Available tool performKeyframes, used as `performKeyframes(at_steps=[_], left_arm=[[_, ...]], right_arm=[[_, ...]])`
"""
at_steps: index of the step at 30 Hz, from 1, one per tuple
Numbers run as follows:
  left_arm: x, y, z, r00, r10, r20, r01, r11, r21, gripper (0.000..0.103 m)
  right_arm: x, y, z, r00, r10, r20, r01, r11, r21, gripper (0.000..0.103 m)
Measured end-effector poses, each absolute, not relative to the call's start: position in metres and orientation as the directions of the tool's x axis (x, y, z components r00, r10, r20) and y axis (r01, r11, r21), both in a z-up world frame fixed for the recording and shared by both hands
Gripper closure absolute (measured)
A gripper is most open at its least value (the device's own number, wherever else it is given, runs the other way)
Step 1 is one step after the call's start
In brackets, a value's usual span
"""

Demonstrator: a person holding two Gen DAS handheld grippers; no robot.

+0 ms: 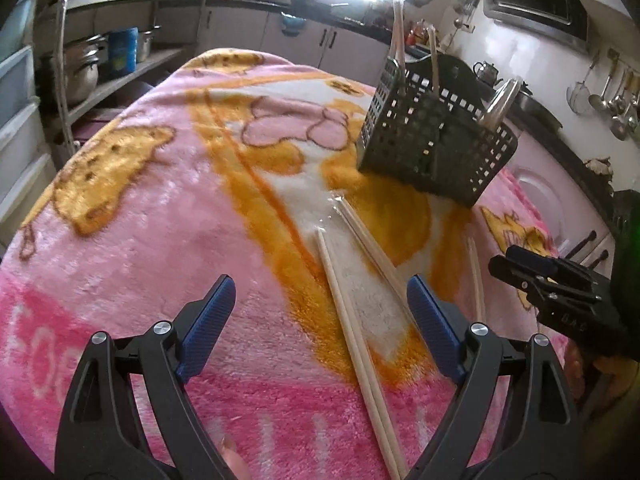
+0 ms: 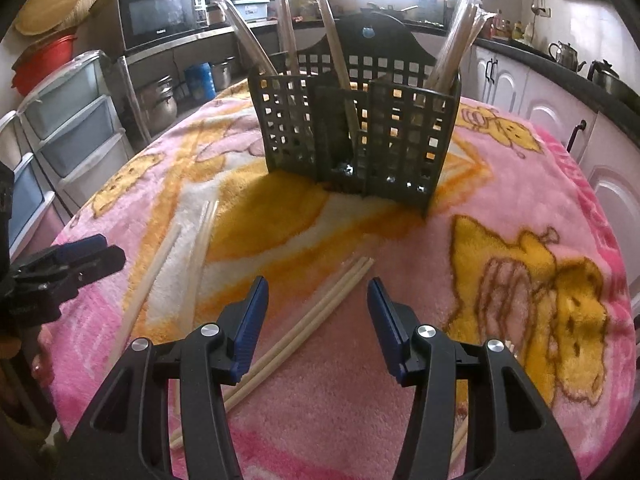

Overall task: Organize utensils
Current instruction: 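Grasp a wrapped chopstick with the left tool while the right tool grasps another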

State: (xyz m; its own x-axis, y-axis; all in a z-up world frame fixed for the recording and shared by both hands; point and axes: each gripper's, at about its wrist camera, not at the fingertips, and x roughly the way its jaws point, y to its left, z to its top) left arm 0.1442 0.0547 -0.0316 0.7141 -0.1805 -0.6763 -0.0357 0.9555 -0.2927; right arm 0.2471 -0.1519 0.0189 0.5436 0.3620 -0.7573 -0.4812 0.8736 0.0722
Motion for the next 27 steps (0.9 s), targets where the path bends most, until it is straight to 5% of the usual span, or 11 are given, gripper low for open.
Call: performKeyframes(at_steps=[7,11,27], left_arm=[[0.151,0.048,-0.038,0.691,-0.222,-0.688,-0.015,0.947,-0.321,0.035],[0.157,0.047,-0.045,0.671,-0.239,-0.701,-0.014,0.942,-0.335,0.049],[0.195,0.046,-0.051,0.615,-0.217,-0.758,-0.037,0.952,-0.303,0.066]], right_arm=[[0.255,-0.159,0.014,0.522,0.352,-0.777,-0.462,0.883,0.090,0.053],[0.262,-0.160,0.010,0.498,0.353,-0.792,-0.447,0.887,0.114,0.053],[0.299,-0.159,-0.005,0.395,0.360,-0.846,-0.370,0.905,0.212,0.053]])
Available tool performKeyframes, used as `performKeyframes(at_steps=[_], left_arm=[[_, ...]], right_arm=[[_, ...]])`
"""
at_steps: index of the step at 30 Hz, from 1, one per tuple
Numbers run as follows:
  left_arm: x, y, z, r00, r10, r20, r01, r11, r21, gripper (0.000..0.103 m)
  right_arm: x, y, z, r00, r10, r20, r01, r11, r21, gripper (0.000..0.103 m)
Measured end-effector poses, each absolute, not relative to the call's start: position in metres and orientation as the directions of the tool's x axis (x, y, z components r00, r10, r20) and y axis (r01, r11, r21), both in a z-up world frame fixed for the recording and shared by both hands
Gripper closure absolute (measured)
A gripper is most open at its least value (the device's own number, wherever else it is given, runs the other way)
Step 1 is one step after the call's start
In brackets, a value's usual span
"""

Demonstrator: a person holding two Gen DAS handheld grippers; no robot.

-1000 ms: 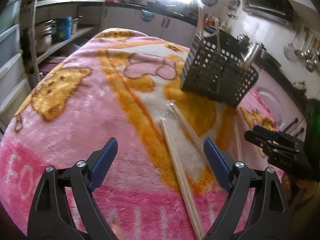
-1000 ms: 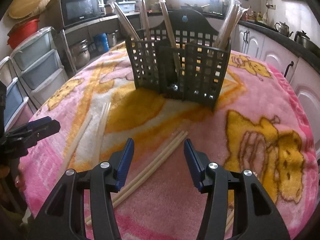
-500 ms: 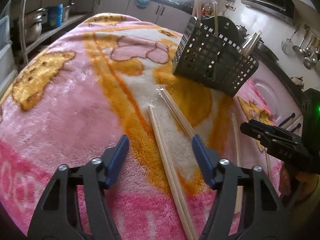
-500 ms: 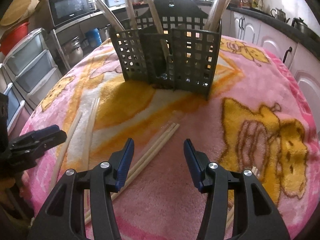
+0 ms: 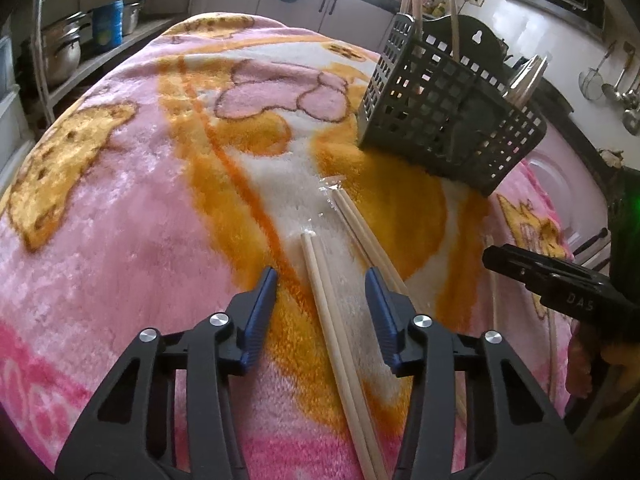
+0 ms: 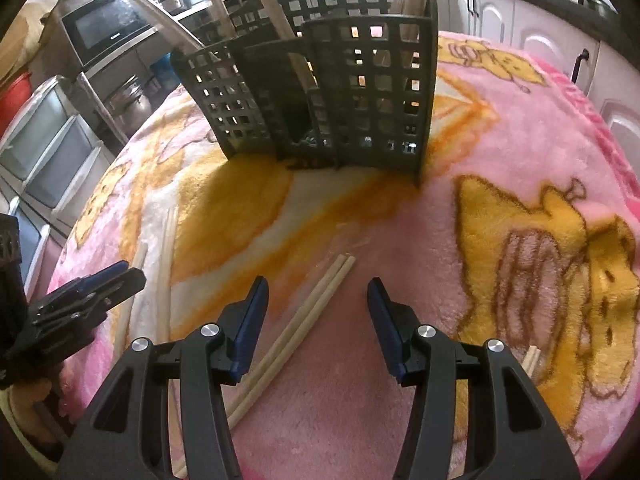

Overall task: Organize utensils
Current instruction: 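Grasp a wrapped chopstick with the left tool while the right tool grasps another, then carry the chopsticks up and lower them into the basket with both tools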

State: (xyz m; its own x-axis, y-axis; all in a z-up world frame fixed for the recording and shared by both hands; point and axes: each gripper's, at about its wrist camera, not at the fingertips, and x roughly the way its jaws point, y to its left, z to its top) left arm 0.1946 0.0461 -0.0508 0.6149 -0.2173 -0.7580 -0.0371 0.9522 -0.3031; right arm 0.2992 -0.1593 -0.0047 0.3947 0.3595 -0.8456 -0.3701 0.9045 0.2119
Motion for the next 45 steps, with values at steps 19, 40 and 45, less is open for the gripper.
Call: performKeyframes(at_steps=[19,40,45], left_arm=[[0.210,0.061,-0.055,0.595,-0.249,-0.764,-0.052,0.937,-0.346,0.093],[0.169,0.083,-0.004,0.712,-0.278,-0.644,-0.018,0.911,-0.413,0.102],[0.163,0.084,0.022,0.746,-0.251,-0.616,-0.007,0.923,-0.384,0.102]], right_arm=[[0.326,-0.142,-0.013,0.399,0.308,-0.864,-0.358,0.919,0.163,0.085],[0.292,-0.120,0.054,0.518,0.453,-0.725,-0.535,0.834,0.138,0.095],[0.283,-0.110,0.072,0.533,0.489,-0.690,-0.577,0.807,0.127,0.096]])
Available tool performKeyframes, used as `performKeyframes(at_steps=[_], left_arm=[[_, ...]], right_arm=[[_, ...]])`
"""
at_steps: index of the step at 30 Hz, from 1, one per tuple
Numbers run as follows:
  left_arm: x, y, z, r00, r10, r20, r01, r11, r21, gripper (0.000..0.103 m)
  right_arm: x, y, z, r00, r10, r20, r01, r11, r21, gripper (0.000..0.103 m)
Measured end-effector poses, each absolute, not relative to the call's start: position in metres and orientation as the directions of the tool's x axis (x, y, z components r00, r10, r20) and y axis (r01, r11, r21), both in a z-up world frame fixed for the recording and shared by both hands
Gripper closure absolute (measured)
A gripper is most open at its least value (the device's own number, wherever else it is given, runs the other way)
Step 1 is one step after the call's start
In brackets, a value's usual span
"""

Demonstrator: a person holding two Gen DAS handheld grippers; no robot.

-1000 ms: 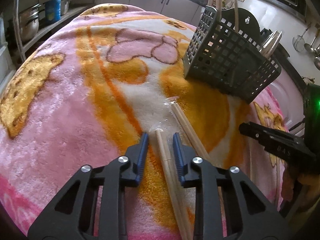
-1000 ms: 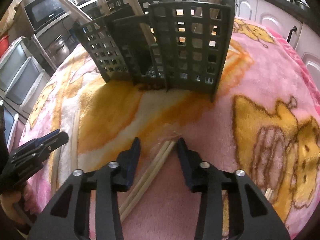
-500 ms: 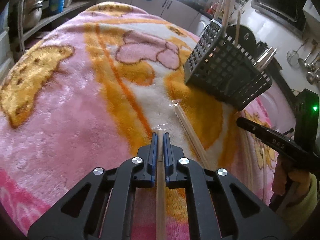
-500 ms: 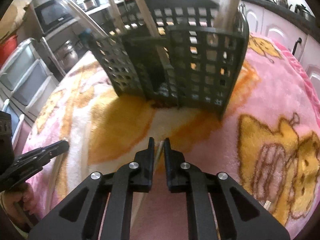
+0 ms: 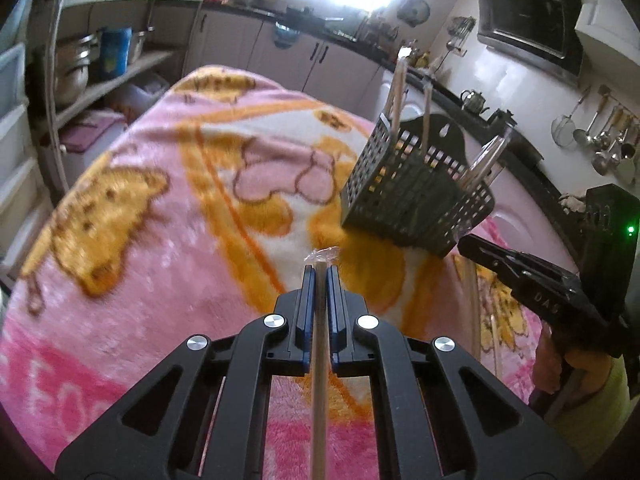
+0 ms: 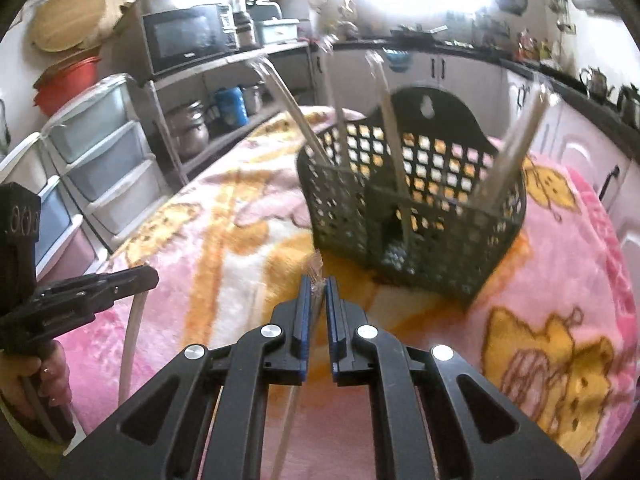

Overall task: Organize utensils
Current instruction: 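Carry the chopsticks up and lower them into the basket with both tools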

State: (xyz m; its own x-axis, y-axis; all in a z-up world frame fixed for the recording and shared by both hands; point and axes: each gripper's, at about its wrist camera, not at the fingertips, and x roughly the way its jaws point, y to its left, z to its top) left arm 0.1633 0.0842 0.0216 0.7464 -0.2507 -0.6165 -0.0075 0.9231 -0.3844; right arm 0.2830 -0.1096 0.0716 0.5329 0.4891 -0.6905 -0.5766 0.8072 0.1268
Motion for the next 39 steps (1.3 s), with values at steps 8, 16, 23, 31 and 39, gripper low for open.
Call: performKeyframes(at_steps=[8,16,23,31,39], left_arm=[[0.167,0.089,0.059,0.790,-0.228,-0.569,0.003,0.930,-0.368,0.102],[0.189,0.074,0.089,0.820,-0.235,-0.522,0.050,0.938,-0.343,0.102],[0.214,0.059,0.122,0.856,-0.262,-0.446,0.105,0.932,-0.346,0.102],[0.236,0.049,0.159,0.899,-0.266,-0.349,0.141,0.928,-0.345,0.102],[0.261,0.035,0.190,0.925,-0.257,-0.278,0.163,0.933,-0.320,0.102]], right_arm=[[0.285,-0.100,0.102,0.565,0.514,-0.645,-0.597,0.795,0.110,0.097],[0.294,-0.117,0.133,0.630,0.504,-0.591,-0.549,0.827,0.120,0.097],[0.302,-0.139,0.173,0.720,0.467,-0.513,-0.495,0.864,0.092,0.097],[0.316,-0.158,0.208,0.794,0.430,-0.429,-0.450,0.891,0.060,0.097],[0.330,-0.163,0.234,0.829,0.420,-0.370,-0.436,0.899,0.043,0.097]])
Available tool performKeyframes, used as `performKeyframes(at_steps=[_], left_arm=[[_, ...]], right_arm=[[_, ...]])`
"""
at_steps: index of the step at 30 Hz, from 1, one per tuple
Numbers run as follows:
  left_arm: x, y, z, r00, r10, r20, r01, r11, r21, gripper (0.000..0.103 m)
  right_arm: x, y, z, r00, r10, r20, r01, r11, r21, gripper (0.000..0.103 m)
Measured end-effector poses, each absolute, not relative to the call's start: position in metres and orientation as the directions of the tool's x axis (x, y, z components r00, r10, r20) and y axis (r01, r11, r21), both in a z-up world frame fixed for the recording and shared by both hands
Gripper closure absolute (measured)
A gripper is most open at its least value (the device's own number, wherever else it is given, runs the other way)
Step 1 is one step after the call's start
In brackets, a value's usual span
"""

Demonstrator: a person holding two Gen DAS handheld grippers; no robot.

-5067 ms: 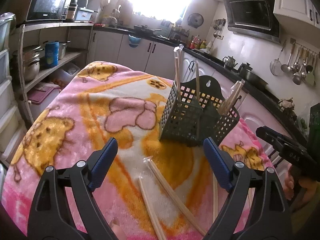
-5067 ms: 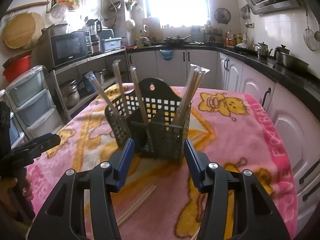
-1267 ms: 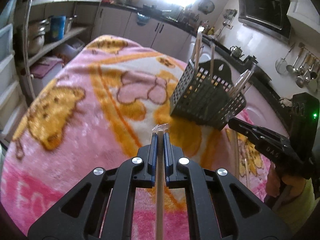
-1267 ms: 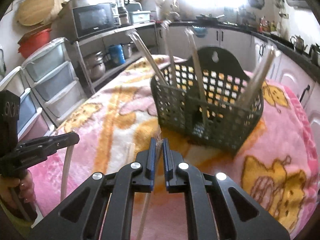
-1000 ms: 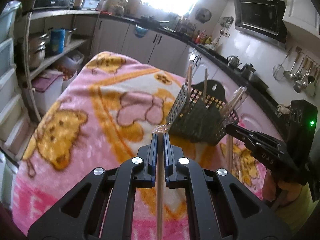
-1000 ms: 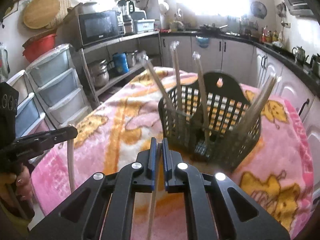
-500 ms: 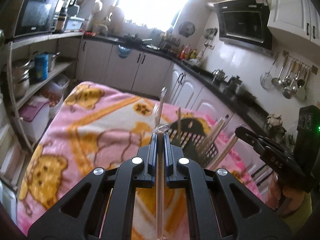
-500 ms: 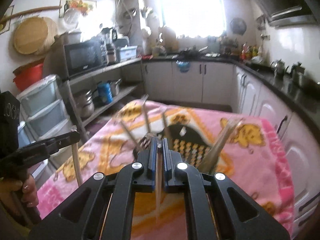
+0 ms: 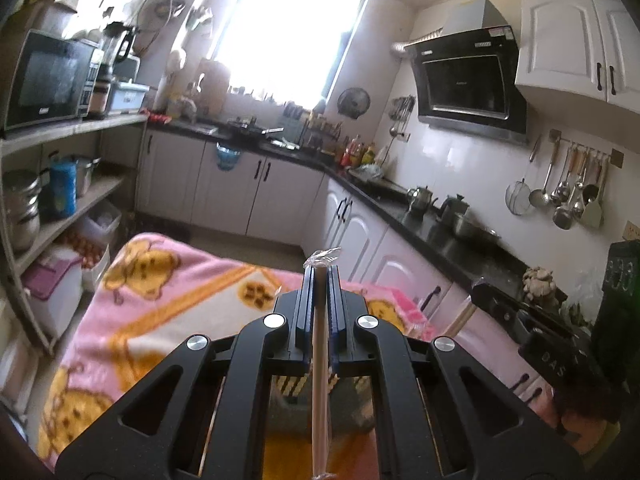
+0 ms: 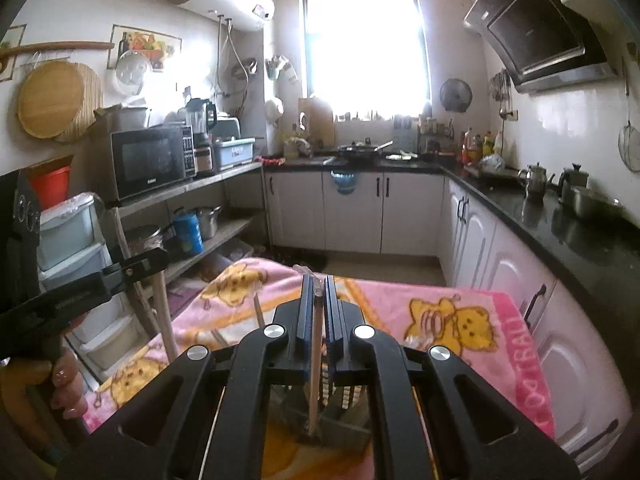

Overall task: Organize utensils
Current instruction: 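Carry the chopsticks up and lower them into the basket with both tools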

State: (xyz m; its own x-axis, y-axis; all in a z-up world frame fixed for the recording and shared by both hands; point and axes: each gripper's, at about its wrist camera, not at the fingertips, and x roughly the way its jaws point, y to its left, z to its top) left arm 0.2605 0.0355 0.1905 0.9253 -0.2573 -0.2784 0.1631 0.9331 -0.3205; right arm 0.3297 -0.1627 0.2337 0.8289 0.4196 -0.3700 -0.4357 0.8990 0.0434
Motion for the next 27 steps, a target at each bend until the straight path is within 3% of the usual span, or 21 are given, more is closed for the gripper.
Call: performKeyframes(at_steps=[15,27], left_arm=[[0.304,0.009,0.205,0.972,-0.174,-0.159,0.131,0.959,-0.251,0.102],[0.337,0.010,0.161,0.966,-0.151,-0.211,0.095,0.962,-0.257,0.102]], right_arm=[[0.355,-0.174,0.247,0.857,0.396,-0.331,-0.408,0.912,0.035,0.097],[0.381,-0.175,0.222,0.848,0.390,-0.358,-0.396,0.916,0.059,0.097]])
